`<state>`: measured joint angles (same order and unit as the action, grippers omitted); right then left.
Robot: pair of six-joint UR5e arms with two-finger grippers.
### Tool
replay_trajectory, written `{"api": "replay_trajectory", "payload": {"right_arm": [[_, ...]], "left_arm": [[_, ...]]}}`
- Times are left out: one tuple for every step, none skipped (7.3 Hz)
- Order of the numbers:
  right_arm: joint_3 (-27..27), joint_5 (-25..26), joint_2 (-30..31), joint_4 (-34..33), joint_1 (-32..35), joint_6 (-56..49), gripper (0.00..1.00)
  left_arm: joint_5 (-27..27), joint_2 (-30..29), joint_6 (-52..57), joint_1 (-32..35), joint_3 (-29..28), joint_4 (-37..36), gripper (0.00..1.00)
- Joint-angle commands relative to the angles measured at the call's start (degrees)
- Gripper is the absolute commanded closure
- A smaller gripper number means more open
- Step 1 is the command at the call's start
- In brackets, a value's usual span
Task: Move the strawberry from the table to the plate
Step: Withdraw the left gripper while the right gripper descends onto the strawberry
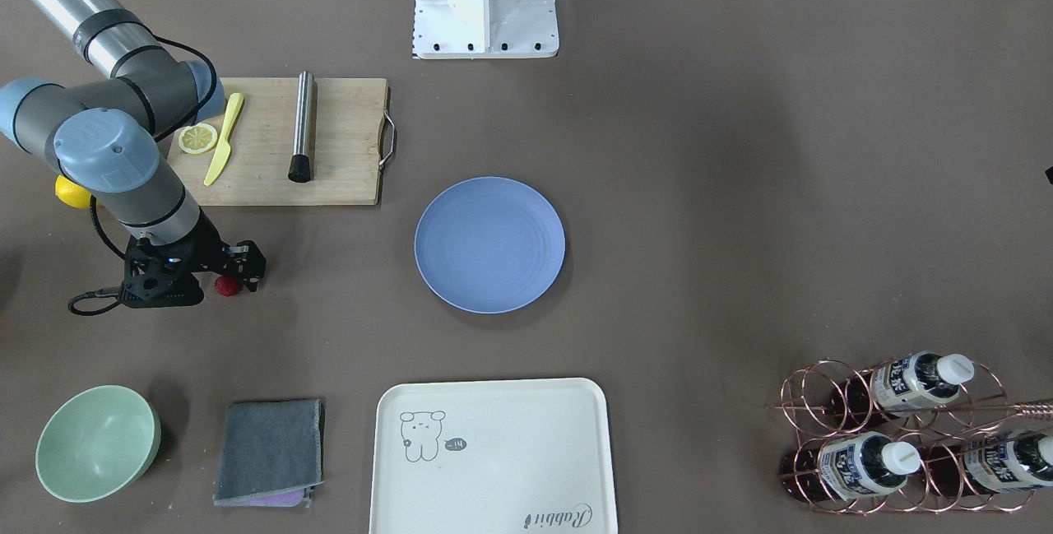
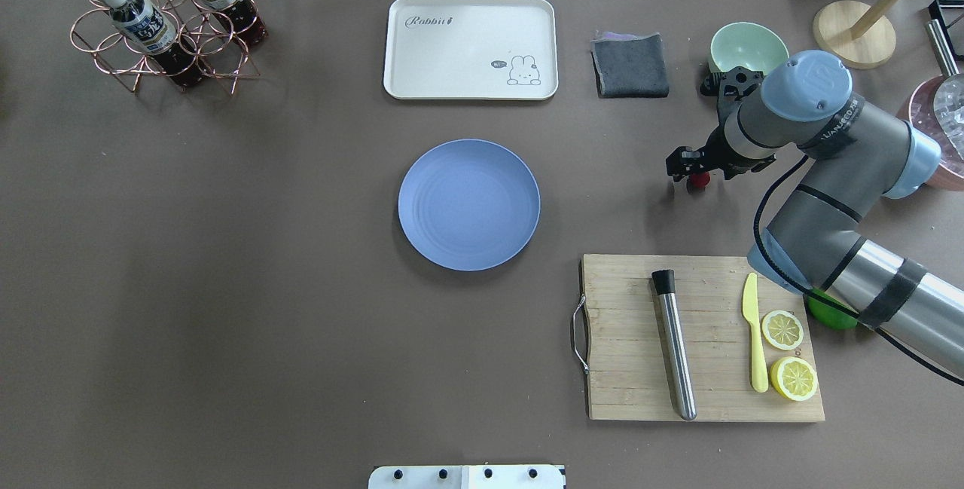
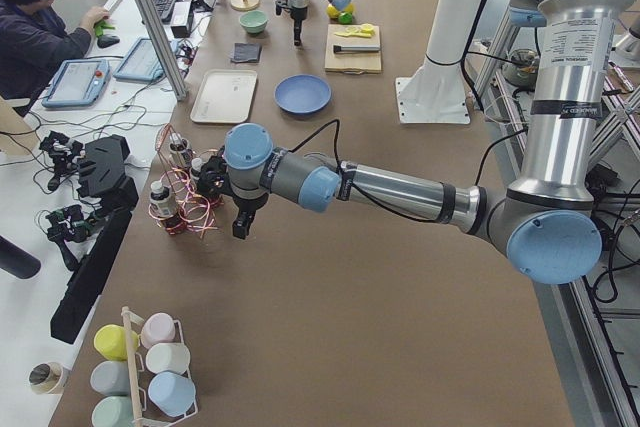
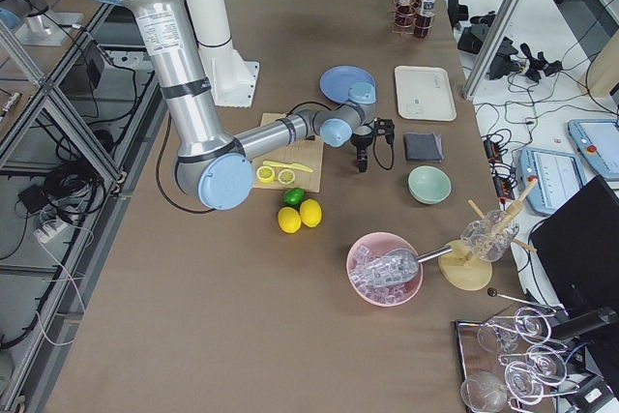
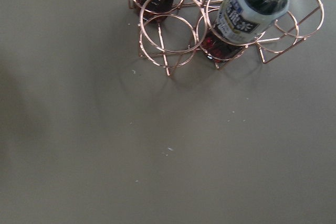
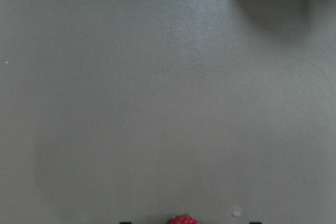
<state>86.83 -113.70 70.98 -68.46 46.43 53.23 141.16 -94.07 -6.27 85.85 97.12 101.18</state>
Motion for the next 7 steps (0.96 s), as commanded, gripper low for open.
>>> {"api": "replay_trajectory", "payload": {"right_arm": [[0.27, -0.03, 0.56, 0.08, -0.03, 1.08, 0.99], [0.27, 0.06, 0.48, 0.08, -0.11, 1.17, 1.00], [0.53, -0.11, -0.05, -0.01, -0.12, 1.26, 1.00], [1.93, -0.38, -0.31, -0.71, -0.12, 1.35, 1.00], [2.20, -0.38, -0.93, -0.80, -0.38, 2.91, 1.00], [2.21, -0.47, -2.59, -0.89, -0.55, 4.67, 1.00], [2.29, -0.47, -5.65, -4.02, -0.82, 6.08, 1.00]], "left_arm": [[0.00, 0.02, 0.21, 0.11, -0.17, -0.11, 0.01], [-0.09, 0.11, 0.30, 0.11, -0.44, -0.11, 0.01], [-0.18, 0.11, 0.30, 0.11, -0.53, -0.11, 0.01], [-0.18, 0.03, 0.30, 0.37, -1.83, -0.11, 0.02], [0.08, -0.67, 0.38, 2.63, -5.33, -0.02, 0.02], [0.26, -1.11, 0.47, 4.05, -6.84, -0.11, 0.02], [0.00, -1.12, 3.52, 4.41, -7.20, -0.20, 0.02]]}}
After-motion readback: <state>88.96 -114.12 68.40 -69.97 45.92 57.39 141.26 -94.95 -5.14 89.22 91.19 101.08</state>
